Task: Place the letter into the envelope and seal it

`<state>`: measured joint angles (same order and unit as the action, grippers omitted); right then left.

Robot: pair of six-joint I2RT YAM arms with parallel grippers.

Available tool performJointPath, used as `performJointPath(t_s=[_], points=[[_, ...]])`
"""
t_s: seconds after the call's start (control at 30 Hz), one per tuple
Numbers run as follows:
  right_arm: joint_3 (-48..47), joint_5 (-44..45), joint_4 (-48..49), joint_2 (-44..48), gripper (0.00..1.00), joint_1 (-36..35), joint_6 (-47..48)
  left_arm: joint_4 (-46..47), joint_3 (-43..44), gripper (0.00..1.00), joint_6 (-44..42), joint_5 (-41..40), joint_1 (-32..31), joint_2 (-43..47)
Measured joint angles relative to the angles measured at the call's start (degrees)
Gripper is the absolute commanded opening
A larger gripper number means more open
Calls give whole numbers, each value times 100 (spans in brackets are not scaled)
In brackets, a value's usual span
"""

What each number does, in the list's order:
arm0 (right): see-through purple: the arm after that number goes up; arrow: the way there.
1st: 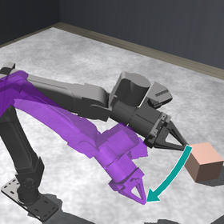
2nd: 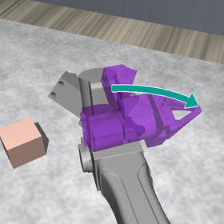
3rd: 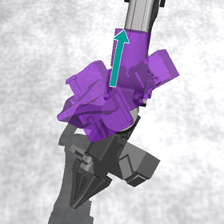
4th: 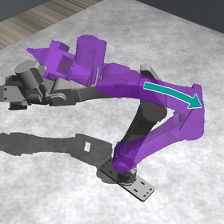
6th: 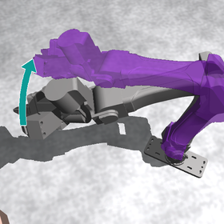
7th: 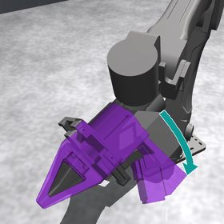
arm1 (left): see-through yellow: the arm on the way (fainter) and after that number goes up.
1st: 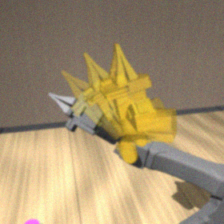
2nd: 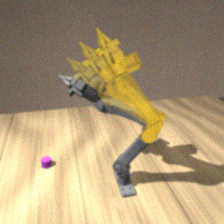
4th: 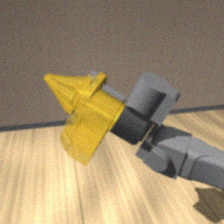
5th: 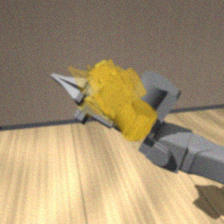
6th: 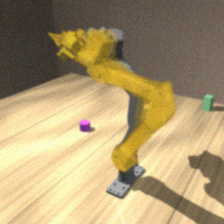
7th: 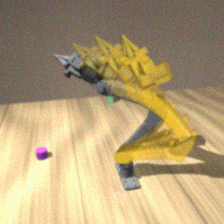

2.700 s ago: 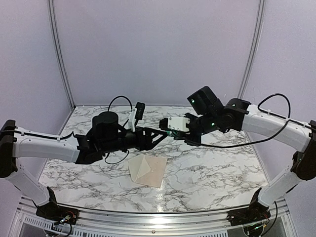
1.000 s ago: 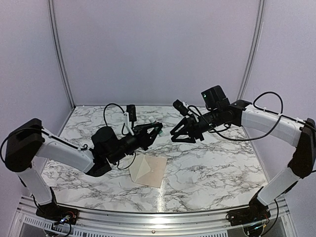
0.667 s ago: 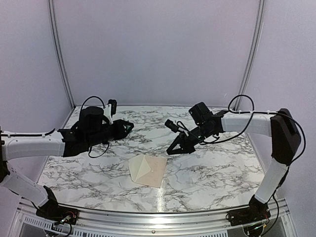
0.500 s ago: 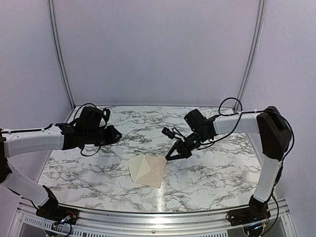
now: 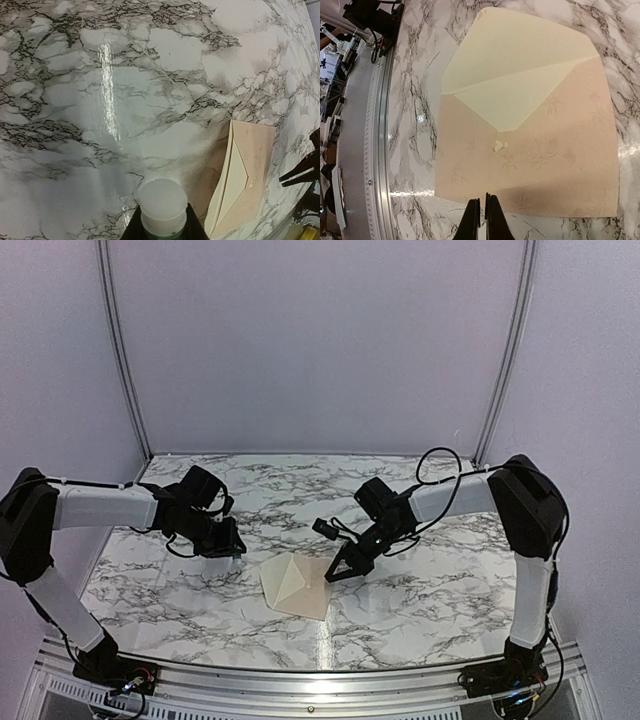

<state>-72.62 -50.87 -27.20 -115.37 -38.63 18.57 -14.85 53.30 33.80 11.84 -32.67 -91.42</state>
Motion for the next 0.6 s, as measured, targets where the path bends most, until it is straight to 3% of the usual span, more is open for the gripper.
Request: performJointPath(t_s=[0.6], points=[[-96,179,17,-455,2,-50,-20,396,35,0,-59,1012,-42,-717]])
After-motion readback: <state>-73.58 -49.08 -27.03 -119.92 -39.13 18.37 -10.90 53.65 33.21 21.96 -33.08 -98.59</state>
